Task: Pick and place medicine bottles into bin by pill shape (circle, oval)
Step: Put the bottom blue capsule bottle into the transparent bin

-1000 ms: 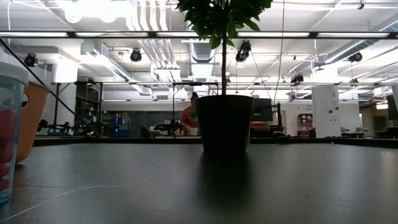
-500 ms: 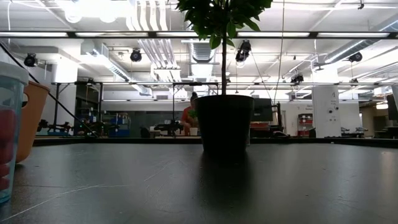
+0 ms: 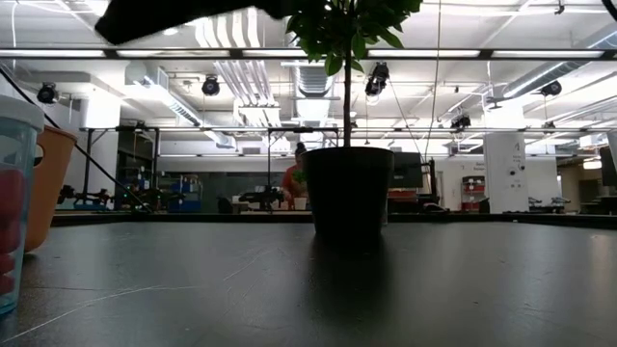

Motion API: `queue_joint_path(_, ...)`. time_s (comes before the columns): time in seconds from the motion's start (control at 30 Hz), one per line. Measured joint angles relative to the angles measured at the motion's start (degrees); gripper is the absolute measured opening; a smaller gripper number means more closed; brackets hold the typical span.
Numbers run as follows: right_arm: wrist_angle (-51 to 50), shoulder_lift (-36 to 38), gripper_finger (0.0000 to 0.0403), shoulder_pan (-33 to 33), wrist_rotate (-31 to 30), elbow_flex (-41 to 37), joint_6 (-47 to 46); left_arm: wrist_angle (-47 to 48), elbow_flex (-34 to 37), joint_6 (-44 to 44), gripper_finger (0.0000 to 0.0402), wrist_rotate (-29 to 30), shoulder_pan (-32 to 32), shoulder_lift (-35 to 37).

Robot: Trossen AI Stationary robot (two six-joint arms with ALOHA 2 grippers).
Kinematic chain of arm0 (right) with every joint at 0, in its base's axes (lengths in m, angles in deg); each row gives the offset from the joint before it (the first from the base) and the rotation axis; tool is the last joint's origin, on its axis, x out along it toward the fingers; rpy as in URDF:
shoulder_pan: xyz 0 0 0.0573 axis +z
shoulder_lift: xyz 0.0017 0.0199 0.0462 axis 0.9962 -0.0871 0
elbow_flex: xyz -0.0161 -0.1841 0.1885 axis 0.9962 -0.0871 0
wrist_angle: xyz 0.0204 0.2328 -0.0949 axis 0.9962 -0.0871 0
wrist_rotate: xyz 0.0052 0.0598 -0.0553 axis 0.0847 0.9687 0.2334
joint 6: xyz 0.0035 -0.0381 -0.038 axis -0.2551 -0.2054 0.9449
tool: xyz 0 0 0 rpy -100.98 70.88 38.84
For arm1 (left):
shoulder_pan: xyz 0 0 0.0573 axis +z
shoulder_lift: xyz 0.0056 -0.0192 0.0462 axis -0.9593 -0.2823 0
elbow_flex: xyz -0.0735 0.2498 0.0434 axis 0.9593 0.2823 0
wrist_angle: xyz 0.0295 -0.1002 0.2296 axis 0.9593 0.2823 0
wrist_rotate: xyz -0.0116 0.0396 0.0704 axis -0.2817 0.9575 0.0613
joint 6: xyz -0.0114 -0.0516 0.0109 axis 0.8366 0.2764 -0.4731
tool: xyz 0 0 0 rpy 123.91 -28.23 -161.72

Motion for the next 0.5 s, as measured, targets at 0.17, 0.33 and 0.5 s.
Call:
queue_joint_path(0.17, 2.4, -2.5, 0.0308, -0.3, 0.4, 0.0, -0.4, -0.1, 0.0, 0.0, 0.0176, 0.0, 0.0, 0.0)
queue_joint_path(0.33, 4.0, -4.7, 0.0302, -0.4, 1.2, 0.0, -0.2, -0.2, 0.0, 0.0, 0.0176, 0.0, 0.0, 0.0)
queue_joint_path(0.5, 6.1, -5.9, 0.0301, -0.5, 1.4, 0.0, -0.2, -0.3, 0.0, 0.0, 0.0176, 0.0, 0.0, 0.0)
